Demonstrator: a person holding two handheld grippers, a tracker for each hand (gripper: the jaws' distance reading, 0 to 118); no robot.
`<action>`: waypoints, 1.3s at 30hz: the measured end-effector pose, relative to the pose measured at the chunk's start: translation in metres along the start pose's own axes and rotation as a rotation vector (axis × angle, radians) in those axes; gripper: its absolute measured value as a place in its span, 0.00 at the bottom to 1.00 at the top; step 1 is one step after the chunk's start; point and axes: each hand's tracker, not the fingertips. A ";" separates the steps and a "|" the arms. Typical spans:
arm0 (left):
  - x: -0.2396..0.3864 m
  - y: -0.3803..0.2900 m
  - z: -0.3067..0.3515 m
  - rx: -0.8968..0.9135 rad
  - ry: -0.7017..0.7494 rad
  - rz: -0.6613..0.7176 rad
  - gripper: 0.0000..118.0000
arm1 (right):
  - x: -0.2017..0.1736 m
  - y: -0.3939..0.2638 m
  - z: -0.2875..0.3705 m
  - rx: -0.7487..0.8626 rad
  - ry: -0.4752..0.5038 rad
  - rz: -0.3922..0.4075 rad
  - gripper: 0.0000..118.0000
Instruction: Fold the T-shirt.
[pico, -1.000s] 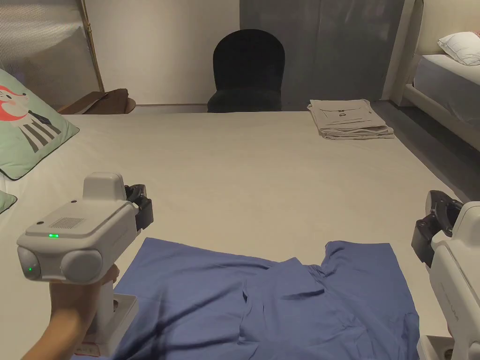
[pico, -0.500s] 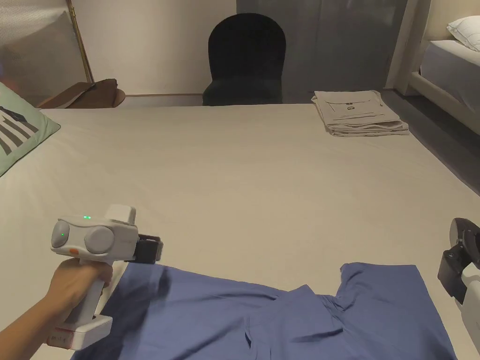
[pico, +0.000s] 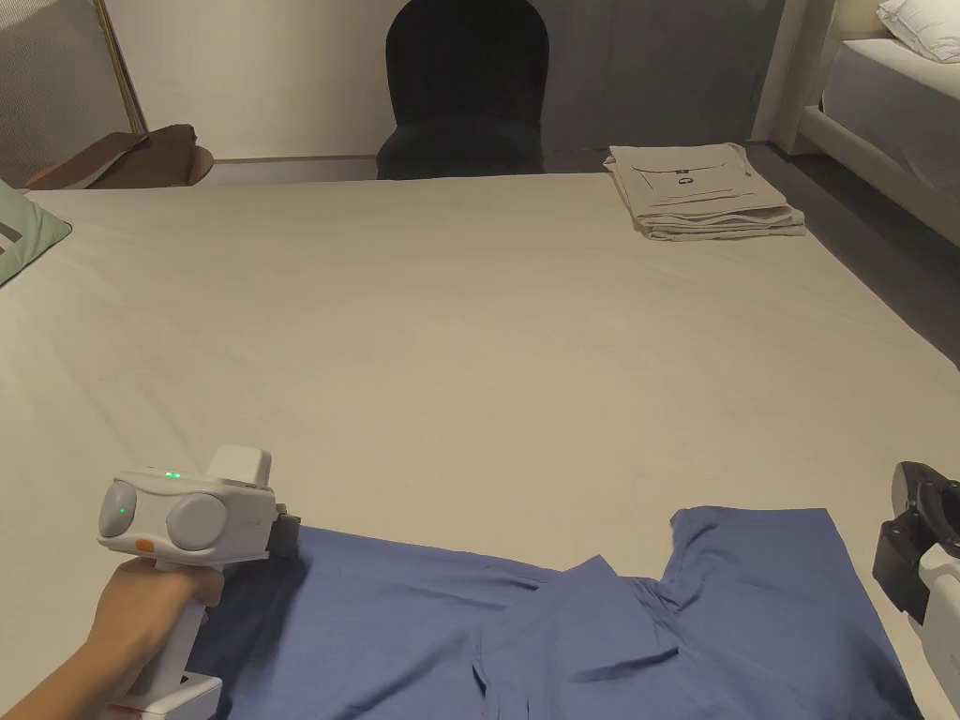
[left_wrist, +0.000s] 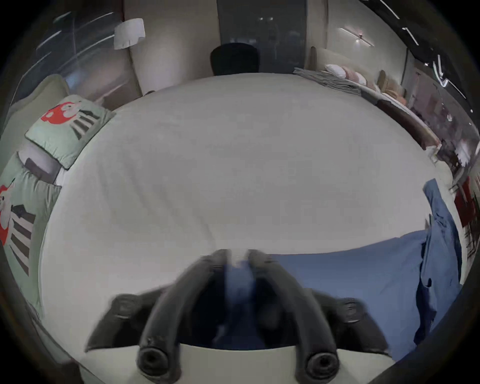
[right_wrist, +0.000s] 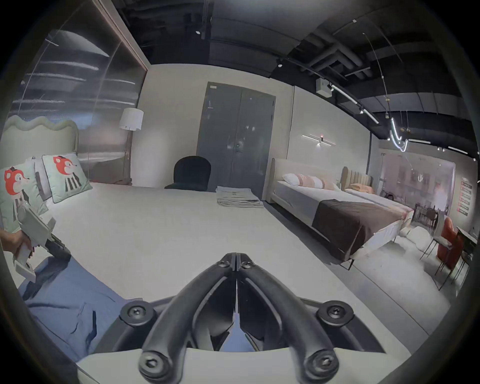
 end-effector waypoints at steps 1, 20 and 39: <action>0.004 0.001 0.003 0.001 0.003 -0.005 0.03 | 0.002 0.000 0.000 -0.006 -0.003 -0.010 0.00; 0.015 0.009 0.087 0.168 0.020 -0.048 0.01 | 0.035 -0.084 -0.097 -0.659 -0.006 -0.153 0.85; 0.007 -0.005 0.128 0.225 0.026 0.026 0.01 | 0.007 -0.062 -0.057 -0.524 0.038 0.037 0.03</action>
